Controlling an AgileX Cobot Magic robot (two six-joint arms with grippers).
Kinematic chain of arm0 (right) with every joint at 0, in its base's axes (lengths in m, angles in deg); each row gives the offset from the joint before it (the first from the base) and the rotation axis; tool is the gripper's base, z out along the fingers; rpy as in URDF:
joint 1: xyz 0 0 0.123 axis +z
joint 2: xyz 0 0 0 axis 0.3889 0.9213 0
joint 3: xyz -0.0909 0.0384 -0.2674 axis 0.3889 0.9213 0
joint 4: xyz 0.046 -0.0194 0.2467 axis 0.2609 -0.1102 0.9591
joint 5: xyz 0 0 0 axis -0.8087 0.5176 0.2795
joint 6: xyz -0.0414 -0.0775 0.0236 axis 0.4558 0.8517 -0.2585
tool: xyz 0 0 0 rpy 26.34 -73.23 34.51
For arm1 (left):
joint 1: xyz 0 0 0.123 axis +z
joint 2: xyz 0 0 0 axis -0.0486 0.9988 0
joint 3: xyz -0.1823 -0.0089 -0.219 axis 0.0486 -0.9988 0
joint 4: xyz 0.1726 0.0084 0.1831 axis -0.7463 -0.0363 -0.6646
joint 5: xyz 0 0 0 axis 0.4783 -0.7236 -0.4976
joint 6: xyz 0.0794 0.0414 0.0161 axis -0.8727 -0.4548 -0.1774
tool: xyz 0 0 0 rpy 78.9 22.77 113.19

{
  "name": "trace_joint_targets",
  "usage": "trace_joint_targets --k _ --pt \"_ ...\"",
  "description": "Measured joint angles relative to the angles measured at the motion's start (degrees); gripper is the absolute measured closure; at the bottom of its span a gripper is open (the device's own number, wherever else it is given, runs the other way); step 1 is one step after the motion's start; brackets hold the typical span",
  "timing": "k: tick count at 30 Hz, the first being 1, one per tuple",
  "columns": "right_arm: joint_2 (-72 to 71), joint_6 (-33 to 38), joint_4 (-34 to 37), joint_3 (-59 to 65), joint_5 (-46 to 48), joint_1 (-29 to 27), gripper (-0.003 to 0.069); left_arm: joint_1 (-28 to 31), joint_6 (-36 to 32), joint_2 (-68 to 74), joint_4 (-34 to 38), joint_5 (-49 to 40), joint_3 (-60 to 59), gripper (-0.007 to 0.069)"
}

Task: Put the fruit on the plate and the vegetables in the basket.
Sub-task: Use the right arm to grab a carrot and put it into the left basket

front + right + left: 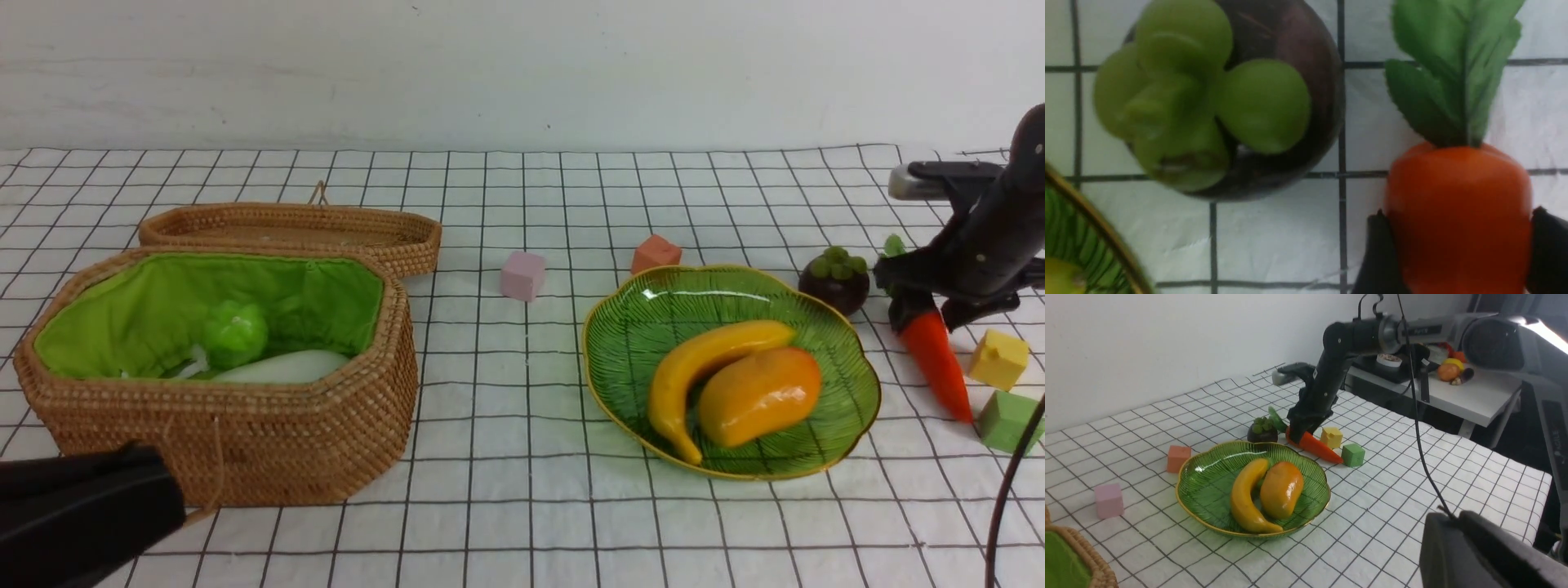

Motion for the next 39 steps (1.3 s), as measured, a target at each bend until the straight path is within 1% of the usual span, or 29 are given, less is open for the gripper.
trace_joint_targets --k 8,11,13,14,17,23,25,26,27,29,30,32,33,34,35,36,37,38,39 --pt "1.4 0.0 -0.43 0.0 -0.43 0.0 0.0198 0.0 -0.01 0.0 -0.74 1.1 0.0 0.0596" --pt "1.53 0.0 -0.43 0.0 -0.48 0.0 0.0219 0.0 -0.01 0.0 -0.78 1.1 0.0 0.0596" --pt "1.85 0.0 -0.38 -0.17 -0.54 0.0 0.0268 0.0 -0.01 0.0 -0.78 1.15 0.0 0.0596" --pt "1.91 0.0 -0.38 -0.29 -0.54 0.0 0.0277 0.0 -0.01 0.0 -0.78 1.15 0.0 0.0596" --pt "1.91 0.0 -0.38 -0.44 -0.3 0.0 0.0277 0.0 -0.01 0.0 -0.78 1.15 0.0 0.0595" --pt "-0.98 -0.97 -0.29 -3.57 9.15 0.05 0.0277 0.0 -0.01 0.0 -2.26 1.15 0.0 0.0589" --pt "-5.62 -2.77 1.7 -6.75 15.77 0.43 0.0277 0.0 -0.01 0.0 -3.91 1.1 0.0 0.0589" --pt "-6.03 -2.95 2.2 -6.99 16.21 0.52 0.0277 0.0 -0.01 0.0 -4.3 1.1 0.0 0.0589" --pt "-10.31 -2.9 5.27 -8.83 19.43 1.77 0.0277 0.0 0.68 0.0 -7.1 1.1 0.0 0.0589" --pt "-12.35 -1.88 7.48 -9.59 20.51 3.07 0.0277 0.0 1.84 0.0 -8.57 1.1 0.0 0.0589" --pt "-15.25 1.52 11.92 -10.36 20.69 6.19 0.0277 0.0 5.07 0.0 -12.53 1.1 0.0 0.0589" --pt "-17.64 6.94 18.1 -10.77 20.06 11.79 0.0277 0.0 11.27 0.0 -17.73 0.97 0.0 0.0589" --pt "-18.63 10.94 22.45 -10.91 19.13 15.75 0.0277 0.0 15.83 0.0 -22.88 0.29 0.0 0.0589" --pt "-18.85 12.32 23.86 -10.9 18.84 16.45 0.0277 0.0 16.62 0.0 -22.88 0.15 0.0 0.0589" --pt "-19.11 14.47 25.92 -10.95 18.15 19.22 0.0277 0.0 19.13 0.0 -26.24 -0.35 0.0 0.0589" --pt "-19.23 20.55 30.95 -10.92 16.05 24.1 0.0277 0.0 26.31 0.0 -32.55 -1.84 0.0 0.0589" --pt "-19.08 22.84 33.13 -10.92 14.55 26.85 0.0277 0.0 31.2 0.0 -37.37 -3.25 0.0 0.0589" --pt "-18.54 28.02 35.9 -10.92 11.54 31.99 0.0277 0.0 37.33 0.0 -43.14 -5.48 0.0 0.0589" --pt "-18.22 31.51 37.91 -10.92 9.65 33.79 0.0277 0.0 41.49 0.0 -47.73 -6.86 0.0 0.0588"
